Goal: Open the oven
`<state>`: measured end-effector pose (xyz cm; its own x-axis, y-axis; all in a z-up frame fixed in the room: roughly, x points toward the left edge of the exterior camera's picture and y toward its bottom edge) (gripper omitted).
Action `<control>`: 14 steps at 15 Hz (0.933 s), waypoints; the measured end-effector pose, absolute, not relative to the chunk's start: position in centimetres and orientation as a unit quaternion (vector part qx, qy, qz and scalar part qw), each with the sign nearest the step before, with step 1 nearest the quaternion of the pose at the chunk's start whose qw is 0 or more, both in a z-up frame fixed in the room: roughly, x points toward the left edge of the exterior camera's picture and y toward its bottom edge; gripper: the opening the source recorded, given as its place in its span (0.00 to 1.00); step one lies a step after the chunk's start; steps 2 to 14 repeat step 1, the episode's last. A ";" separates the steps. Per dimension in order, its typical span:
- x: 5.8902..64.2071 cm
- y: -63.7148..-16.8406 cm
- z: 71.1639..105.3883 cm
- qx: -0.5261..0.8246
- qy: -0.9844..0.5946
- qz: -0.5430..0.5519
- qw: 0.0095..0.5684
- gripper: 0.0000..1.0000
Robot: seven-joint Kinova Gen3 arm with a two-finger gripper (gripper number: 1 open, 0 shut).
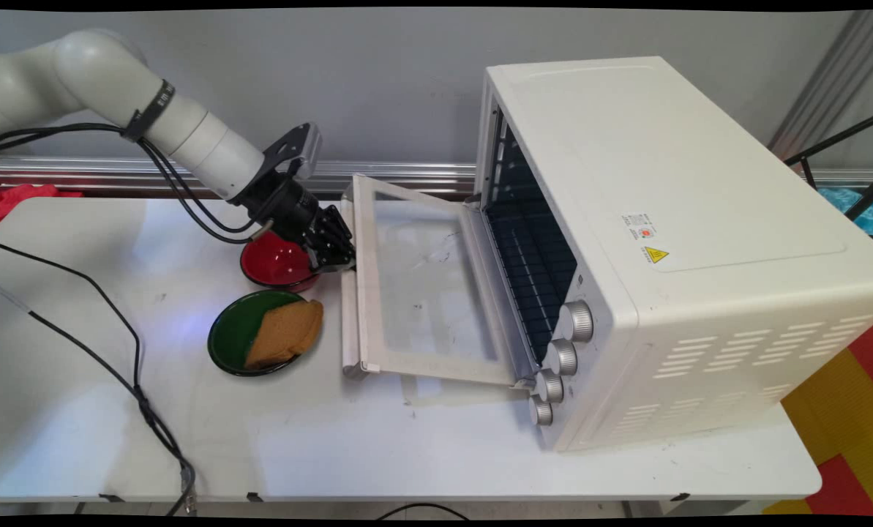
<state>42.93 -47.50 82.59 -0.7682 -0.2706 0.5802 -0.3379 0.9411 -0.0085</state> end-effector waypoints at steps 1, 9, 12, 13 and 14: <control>43.2 -47.3 82.8 0.165 -0.938 0.057 0.300 0.00; 43.2 -47.3 82.8 0.165 -0.938 0.057 0.300 0.00; 43.2 -47.3 82.8 0.165 -0.938 0.057 0.300 0.00; 43.2 -47.3 82.8 0.165 -0.938 0.057 0.300 0.00; 43.2 -47.3 82.8 0.165 -0.938 0.057 0.300 0.00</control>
